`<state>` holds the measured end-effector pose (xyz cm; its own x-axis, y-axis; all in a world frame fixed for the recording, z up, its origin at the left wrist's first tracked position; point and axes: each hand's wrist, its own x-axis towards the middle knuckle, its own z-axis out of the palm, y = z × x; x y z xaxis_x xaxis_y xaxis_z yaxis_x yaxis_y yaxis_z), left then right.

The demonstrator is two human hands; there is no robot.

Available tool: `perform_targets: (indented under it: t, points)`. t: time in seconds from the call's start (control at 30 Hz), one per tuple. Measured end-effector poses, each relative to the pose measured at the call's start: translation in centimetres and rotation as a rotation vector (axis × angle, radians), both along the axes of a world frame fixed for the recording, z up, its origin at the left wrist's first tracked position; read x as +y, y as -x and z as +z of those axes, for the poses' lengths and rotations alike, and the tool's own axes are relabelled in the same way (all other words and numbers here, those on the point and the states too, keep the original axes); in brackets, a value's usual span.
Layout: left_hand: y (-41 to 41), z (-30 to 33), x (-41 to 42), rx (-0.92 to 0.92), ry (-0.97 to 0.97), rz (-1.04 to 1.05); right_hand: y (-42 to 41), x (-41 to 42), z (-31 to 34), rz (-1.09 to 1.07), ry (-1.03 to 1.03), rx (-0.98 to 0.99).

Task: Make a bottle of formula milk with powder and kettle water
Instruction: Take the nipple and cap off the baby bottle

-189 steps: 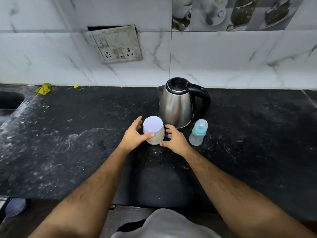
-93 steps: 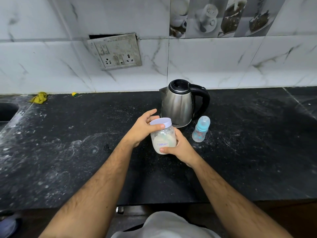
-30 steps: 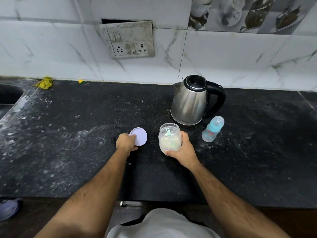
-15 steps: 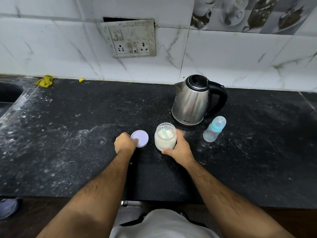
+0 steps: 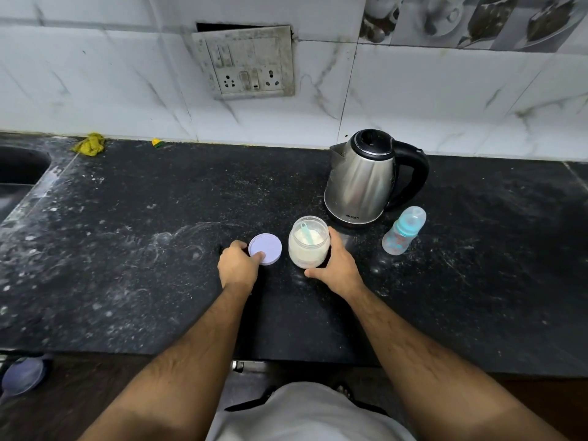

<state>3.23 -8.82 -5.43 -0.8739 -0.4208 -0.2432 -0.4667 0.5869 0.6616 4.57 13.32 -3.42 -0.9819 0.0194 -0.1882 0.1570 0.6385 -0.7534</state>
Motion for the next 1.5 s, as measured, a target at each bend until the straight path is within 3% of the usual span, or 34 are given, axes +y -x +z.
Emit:
perform_targets:
  t: [0.27, 0.43, 0.63, 0.93, 1.1, 1.5]
  points:
    - [-5.9, 1.7, 3.5, 0.222, 0.163, -0.155, -3.4, 3.8, -0.6, -0.150, -0.048, 0.103]
    - [-8.7, 1.2, 7.3, 0.287, 0.034, -0.318, -4.8, 6.9, -0.4, -0.258, -0.048, 0.202]
    - [-8.1, 1.0, 12.2, 0.295, -0.146, -0.459, -4.6, 10.8, -0.2, -0.337, -0.018, 0.184]
    - [-3.3, 2.0, 19.2, 0.180, -0.262, -0.528, -2.4, 16.8, 0.2, -0.450, -0.037, 0.118]
    - [0.7, 4.0, 22.2, 0.170, -0.353, -0.517, 0.5, 18.8, 0.8, -0.343, 0.055, 0.038]
    - [5.0, 5.9, 25.2, 0.115, -0.577, -0.616, 2.3, 19.0, 1.3, -0.141, 0.165, 0.066]
